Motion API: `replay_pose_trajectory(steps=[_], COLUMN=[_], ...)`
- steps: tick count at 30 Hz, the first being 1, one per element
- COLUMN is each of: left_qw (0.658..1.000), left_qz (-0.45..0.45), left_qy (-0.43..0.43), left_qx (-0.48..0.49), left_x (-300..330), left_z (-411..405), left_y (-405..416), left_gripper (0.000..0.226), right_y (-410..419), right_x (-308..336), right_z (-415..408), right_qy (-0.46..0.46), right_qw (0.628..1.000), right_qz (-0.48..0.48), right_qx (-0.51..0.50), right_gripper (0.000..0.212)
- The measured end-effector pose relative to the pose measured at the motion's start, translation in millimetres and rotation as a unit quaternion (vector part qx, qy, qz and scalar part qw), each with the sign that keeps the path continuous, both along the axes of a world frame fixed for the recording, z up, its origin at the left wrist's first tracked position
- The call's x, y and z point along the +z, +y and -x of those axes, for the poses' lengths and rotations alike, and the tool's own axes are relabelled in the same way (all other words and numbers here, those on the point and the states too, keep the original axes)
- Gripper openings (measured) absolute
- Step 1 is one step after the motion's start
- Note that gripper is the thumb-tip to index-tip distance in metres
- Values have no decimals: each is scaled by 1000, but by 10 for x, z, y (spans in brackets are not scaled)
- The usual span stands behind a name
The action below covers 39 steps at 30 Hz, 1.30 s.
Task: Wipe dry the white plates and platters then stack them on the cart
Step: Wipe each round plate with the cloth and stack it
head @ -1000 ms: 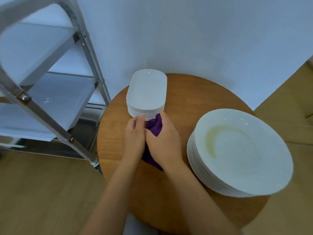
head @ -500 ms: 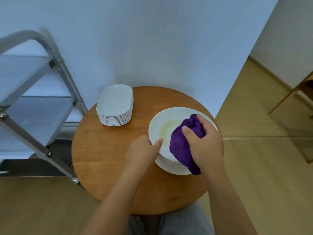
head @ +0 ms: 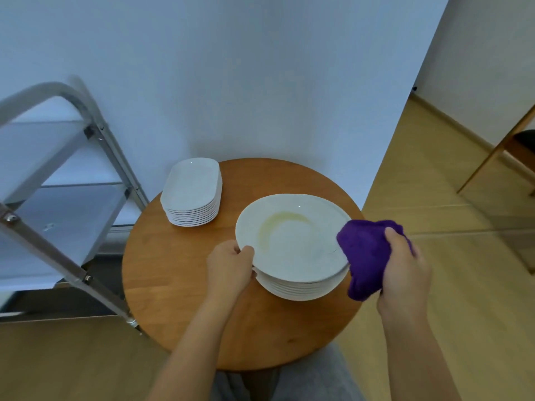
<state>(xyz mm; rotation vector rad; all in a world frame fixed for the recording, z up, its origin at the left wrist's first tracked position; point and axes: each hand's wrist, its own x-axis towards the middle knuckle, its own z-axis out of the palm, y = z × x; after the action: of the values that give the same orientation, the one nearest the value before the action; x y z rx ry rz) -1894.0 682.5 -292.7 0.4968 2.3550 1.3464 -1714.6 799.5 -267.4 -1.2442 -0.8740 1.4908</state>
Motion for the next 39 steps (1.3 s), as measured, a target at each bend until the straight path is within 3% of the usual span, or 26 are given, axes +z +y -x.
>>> replay_pose_trajectory(steps=[4,9,11,14,16,19,23,27,29,31,34,37,39], left_qw=[987,968,965,962,958,944,935,951,942,916,835,806,794], left_qz=[-106,-188,-206,-222,-231,-254,-260,-217,-213,-249,-338,-337,-353], left_qy=[-111,-151,-145,-139,-154,-195,-217,-205,-249,-310,-433,-485,-488], left_qx=[38,73,77,73,69,82,102,81,72,50,12,54,76], left_x=[-4,62,117,224,273,306,322,319,348,411,452,404,337], left_z=[-41,-179,-202,-244,-291,-360,-436,-426,-295,-132,42,71,31], left_y=[-95,-236,-332,-507,-616,-778,-959,-1106,-1197,-1271,-1287,-1284,-1296], left_gripper=[20,25,24,22,19,10,17,25,32,31,24,21,18], right_y=[-63,-222,-260,-379,-458,-544,-607,-626,-615,-599,-646,-724,-763], right_x=[-77,-120,-105,-54,-24,12,79,144,189,231,279,278,280], right_z=[-143,-26,34,144,222,271,248,258,250,239,261,325,351], right_qy=[92,133,119,27,-47,-66,-46,-42,-60,-92,-141,-189,-283], right_qw=[992,982,983,983,984,985,976,972,965,952,930,916,897], right_qz=[87,127,110,47,-2,-10,59,87,96,97,79,35,-69], right_qx=[12,52,92,175,174,161,205,215,238,274,331,353,333], right_gripper=[22,32,37,77,90,79,57,49,49,51,51,53,57])
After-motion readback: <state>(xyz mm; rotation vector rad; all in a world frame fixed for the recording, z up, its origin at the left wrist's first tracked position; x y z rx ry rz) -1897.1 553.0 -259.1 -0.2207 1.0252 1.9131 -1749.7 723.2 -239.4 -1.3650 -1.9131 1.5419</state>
